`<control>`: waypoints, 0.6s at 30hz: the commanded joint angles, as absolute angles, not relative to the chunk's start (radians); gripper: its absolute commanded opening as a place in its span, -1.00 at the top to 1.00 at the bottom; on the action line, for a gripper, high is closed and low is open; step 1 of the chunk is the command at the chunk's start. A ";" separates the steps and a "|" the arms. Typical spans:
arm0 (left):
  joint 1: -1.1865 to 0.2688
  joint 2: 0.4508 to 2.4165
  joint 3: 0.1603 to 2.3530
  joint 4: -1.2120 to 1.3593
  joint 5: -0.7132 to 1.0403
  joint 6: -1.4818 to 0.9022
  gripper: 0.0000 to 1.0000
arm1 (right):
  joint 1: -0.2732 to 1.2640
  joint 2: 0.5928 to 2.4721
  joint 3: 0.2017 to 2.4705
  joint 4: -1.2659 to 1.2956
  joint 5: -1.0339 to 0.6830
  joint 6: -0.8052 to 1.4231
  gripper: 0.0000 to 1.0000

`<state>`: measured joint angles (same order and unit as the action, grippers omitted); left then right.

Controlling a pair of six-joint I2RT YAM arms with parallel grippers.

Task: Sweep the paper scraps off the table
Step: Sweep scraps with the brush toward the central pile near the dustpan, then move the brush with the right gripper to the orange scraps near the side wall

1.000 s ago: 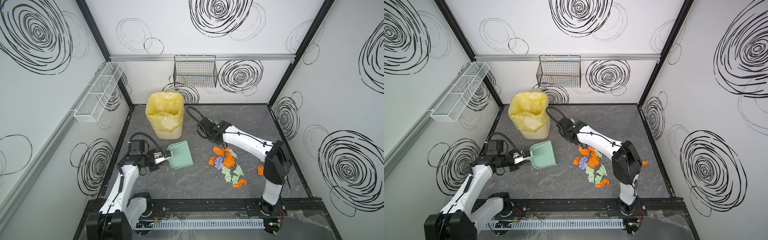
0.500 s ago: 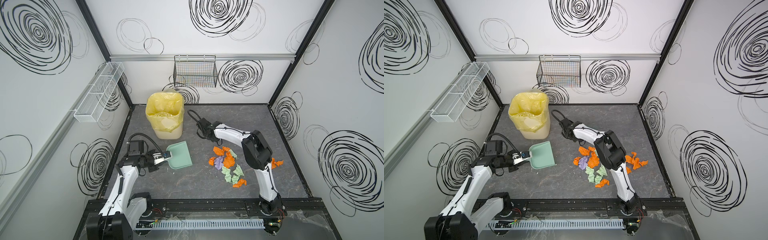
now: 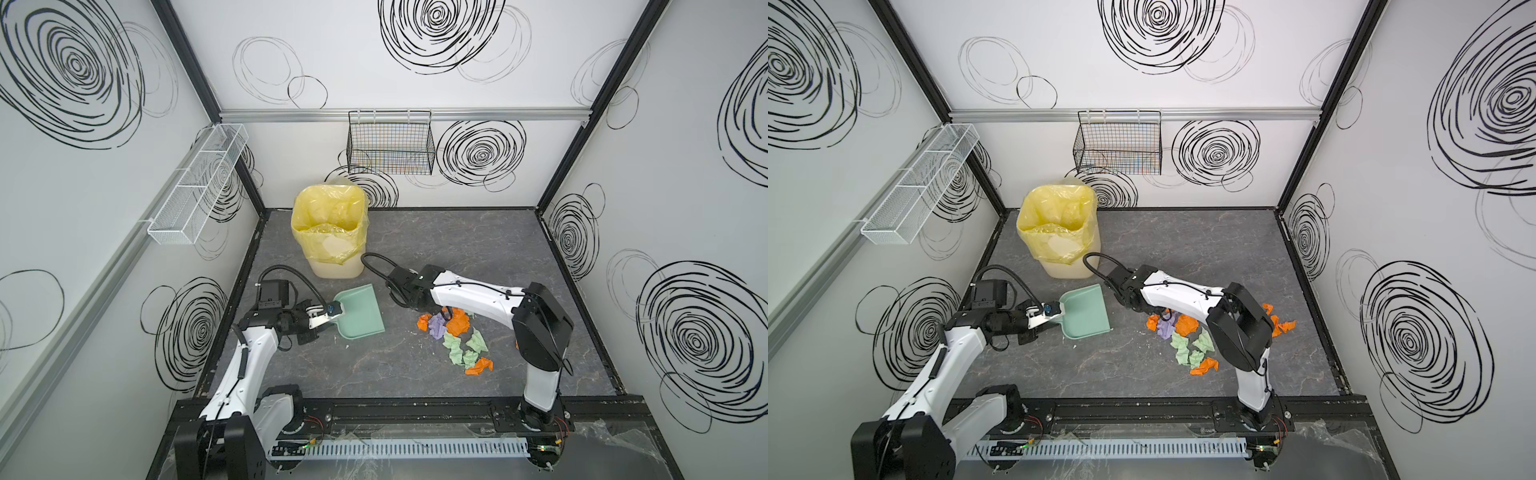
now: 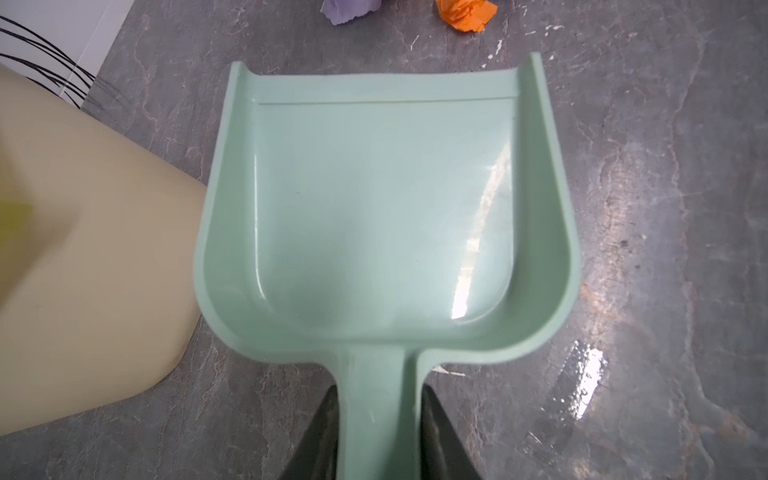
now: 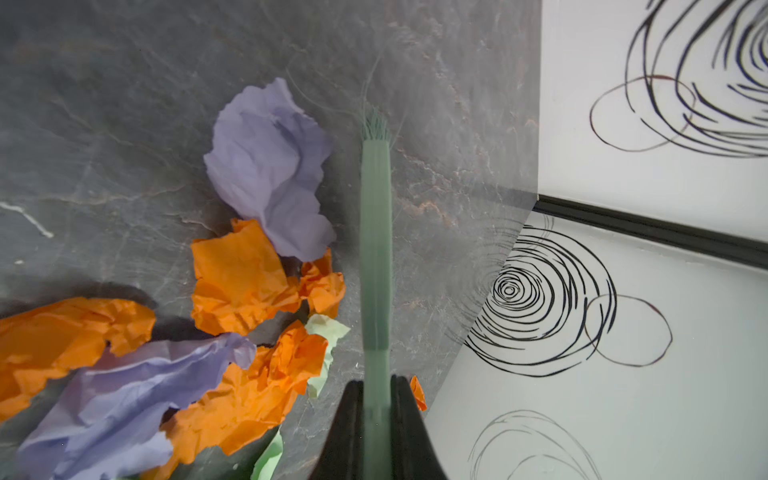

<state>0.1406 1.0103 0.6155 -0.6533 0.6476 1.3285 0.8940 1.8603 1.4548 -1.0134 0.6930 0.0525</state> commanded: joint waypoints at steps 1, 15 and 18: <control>0.130 1.008 0.638 -0.632 0.681 1.313 1.00 | 0.873 1.766 1.563 -1.165 0.805 0.289 1.00; 0.129 0.990 0.606 -0.616 0.689 1.332 1.00 | 0.451 1.516 1.243 -1.256 0.774 0.771 1.00; 0.129 0.998 0.604 -0.609 0.690 1.342 1.00 | 0.374 1.445 1.185 -1.261 0.773 0.785 1.00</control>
<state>0.1310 1.0039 0.6147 -0.6270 0.6540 1.3209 0.4374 1.5372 1.2182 -1.2106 0.7341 0.6876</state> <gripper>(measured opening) 0.289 0.109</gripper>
